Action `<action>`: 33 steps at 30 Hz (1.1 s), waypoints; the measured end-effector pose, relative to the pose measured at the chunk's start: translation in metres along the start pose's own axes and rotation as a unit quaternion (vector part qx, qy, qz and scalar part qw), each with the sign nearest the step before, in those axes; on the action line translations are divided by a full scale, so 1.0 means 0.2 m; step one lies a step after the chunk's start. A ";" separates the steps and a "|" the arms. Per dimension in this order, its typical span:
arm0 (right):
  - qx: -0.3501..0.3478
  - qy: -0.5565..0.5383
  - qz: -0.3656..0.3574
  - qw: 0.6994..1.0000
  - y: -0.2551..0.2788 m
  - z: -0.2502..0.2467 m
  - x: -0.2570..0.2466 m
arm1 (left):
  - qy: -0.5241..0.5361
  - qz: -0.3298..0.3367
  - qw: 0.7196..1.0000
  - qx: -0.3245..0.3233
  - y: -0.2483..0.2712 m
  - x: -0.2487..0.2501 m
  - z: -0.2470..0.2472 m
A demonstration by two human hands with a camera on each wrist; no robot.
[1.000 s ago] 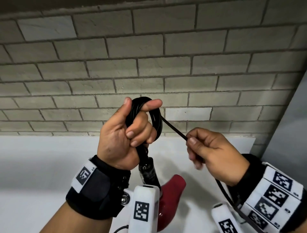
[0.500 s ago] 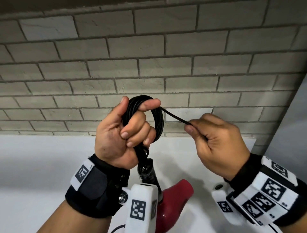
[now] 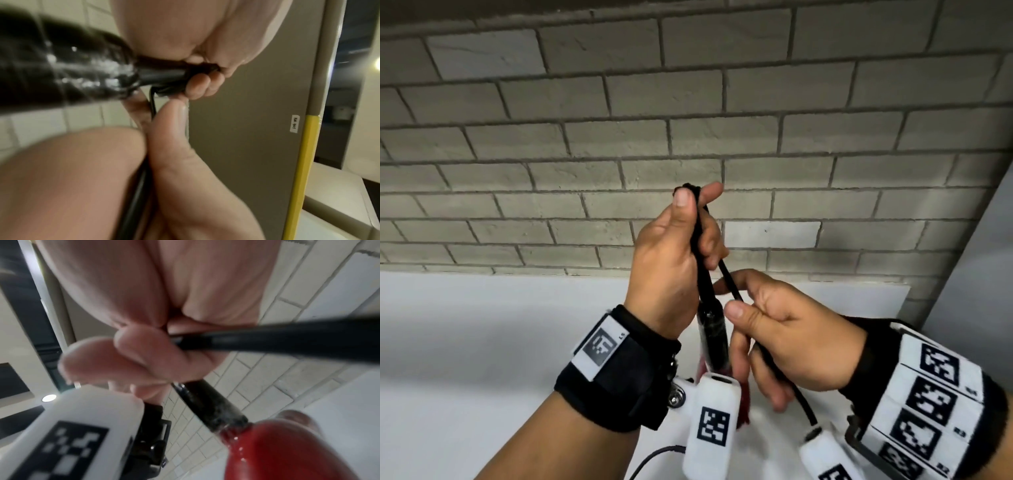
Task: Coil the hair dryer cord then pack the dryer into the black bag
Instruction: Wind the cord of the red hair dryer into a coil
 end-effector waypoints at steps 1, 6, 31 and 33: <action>0.001 0.016 0.008 1.000 0.01 0.00 0.00 | -0.044 0.019 0.999 0.012 0.00 0.01 -0.01; 0.114 0.111 -0.064 0.985 0.02 -0.13 -0.12 | -0.291 0.057 0.953 -0.061 0.05 -0.06 0.07; 0.015 0.204 -0.125 0.971 0.07 -0.19 -0.26 | 0.041 -0.203 0.938 -0.276 0.29 -0.23 0.21; 0.004 0.151 -0.132 0.980 0.06 -0.19 -0.26 | 0.066 -0.215 0.935 -0.276 0.31 -0.23 0.21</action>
Point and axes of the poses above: each hand's wrist, its own y-axis away from the middle knuckle, its own z-axis out of the palm, x = y × z, the point moved 10 cm from there along -y, towards the middle knuckle, and after that the axes turned 1 degree about -x, right-handed, at the moved point
